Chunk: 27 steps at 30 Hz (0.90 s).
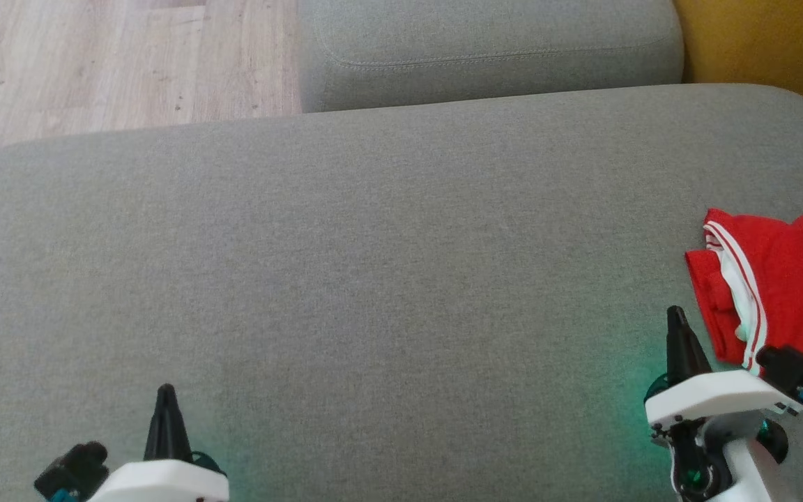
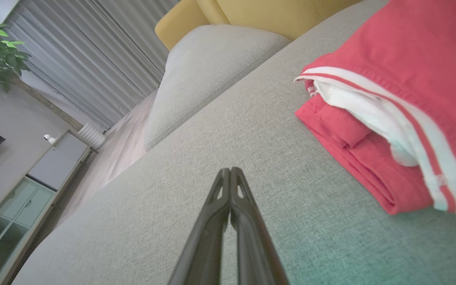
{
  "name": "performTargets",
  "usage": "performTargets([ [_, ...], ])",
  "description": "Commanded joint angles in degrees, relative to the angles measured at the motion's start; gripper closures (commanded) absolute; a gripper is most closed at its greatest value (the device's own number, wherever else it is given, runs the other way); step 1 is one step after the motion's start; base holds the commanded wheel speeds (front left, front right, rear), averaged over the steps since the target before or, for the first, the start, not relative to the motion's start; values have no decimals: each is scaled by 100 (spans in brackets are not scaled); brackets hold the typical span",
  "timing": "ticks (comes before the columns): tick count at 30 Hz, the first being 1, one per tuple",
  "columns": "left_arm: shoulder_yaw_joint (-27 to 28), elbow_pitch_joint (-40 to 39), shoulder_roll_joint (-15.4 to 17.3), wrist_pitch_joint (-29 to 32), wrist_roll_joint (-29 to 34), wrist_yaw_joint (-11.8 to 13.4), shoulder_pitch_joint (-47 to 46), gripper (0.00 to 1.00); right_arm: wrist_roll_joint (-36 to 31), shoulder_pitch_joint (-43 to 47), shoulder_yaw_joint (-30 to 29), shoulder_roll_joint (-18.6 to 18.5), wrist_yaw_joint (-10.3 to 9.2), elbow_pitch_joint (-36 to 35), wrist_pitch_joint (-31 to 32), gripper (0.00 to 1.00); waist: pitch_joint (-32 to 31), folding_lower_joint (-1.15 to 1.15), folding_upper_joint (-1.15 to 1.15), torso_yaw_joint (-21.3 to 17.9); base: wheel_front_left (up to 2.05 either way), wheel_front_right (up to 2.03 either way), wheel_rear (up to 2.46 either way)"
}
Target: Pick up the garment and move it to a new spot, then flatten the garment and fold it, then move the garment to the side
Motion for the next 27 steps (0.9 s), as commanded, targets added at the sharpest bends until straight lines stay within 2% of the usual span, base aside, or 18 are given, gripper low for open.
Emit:
performTargets([
  [1,165,-211,12,35,-199,-46,-319,100,230,-116,3,-19,-2,-256,58,100,-2,0,0,3,0,0,0],
  [27,408,-388,17,448,-1760,-185,-445,100,1926,1,-196,-16,-3,-748,479,100,-27,0,0,36,0,0,0],
])
